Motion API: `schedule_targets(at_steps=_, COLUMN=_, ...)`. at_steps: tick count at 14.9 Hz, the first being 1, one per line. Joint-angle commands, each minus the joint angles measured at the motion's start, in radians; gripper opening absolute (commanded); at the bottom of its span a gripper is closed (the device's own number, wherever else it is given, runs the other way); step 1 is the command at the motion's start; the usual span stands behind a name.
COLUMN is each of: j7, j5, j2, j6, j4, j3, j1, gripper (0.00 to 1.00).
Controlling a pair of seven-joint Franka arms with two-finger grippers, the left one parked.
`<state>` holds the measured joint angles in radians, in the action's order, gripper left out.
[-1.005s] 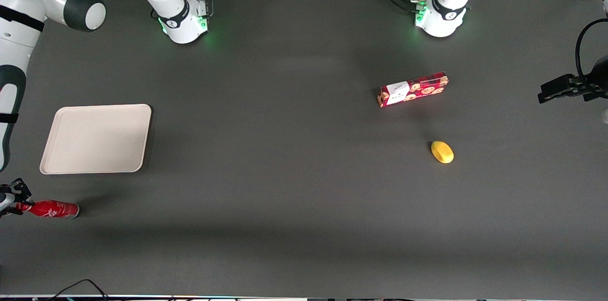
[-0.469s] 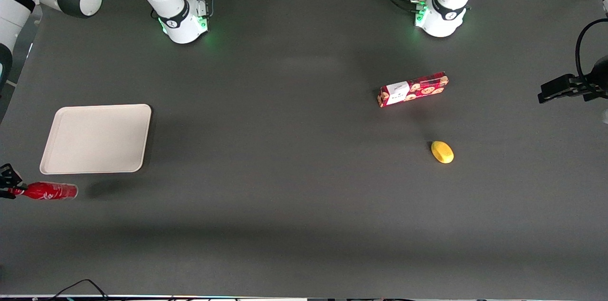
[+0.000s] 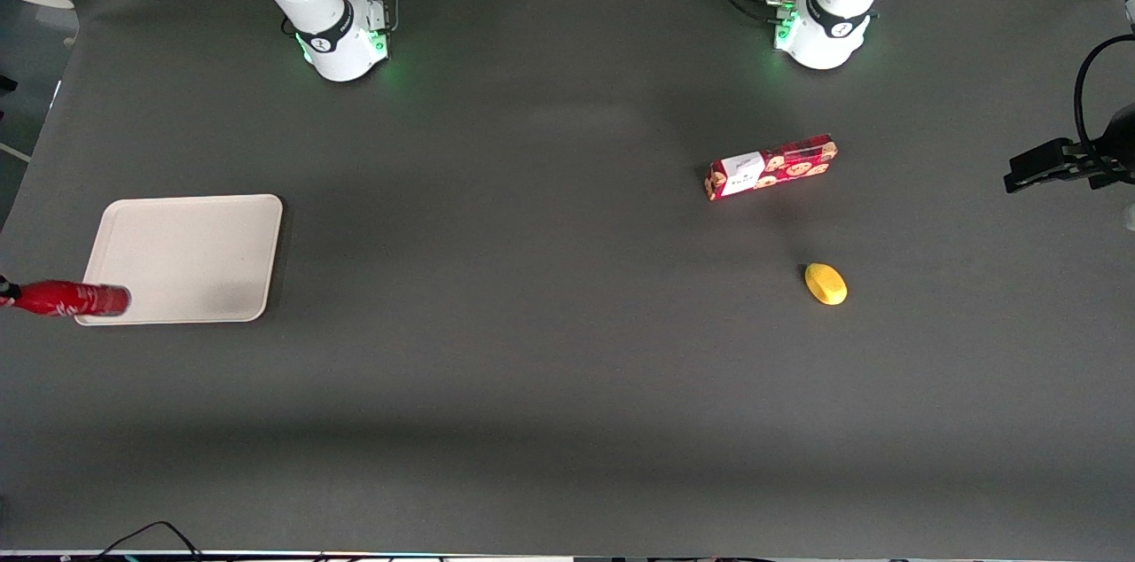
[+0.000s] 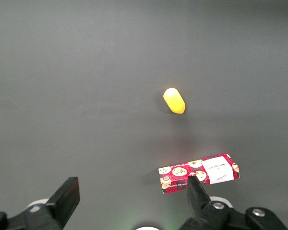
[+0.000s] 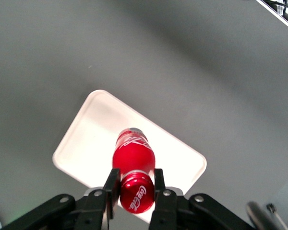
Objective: Place coke bottle on tray
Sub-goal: 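Lift the bottle with the right gripper and carry it toward the tray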
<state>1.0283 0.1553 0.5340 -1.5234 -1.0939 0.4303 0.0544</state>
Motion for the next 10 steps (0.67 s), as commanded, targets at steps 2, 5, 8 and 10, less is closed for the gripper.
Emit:
schedule_targets(at_steps=2, j7=-0.102, j5=-0.123, j2=-0.225, j6=0.141, j4=-0.075, j3=-0.005, j1=-0.071, gripper=0.00)
schedule_targets(at_steps=5, j7=-0.099, j5=-0.253, j2=-0.340, j6=0.242, j4=-0.086, j3=-0.010, j1=-0.096, gripper=0.00)
schedule_targets(at_steps=8, j7=-0.083, j5=-0.345, j2=-0.429, j6=0.230, j4=-0.188, j3=-0.008, j1=-0.084, gripper=0.00)
schedule_targets(at_steps=10, j7=-0.083, j5=-0.385, j2=-0.506, j6=0.114, j4=-0.336, j3=-0.008, j1=-0.081, gripper=0.00)
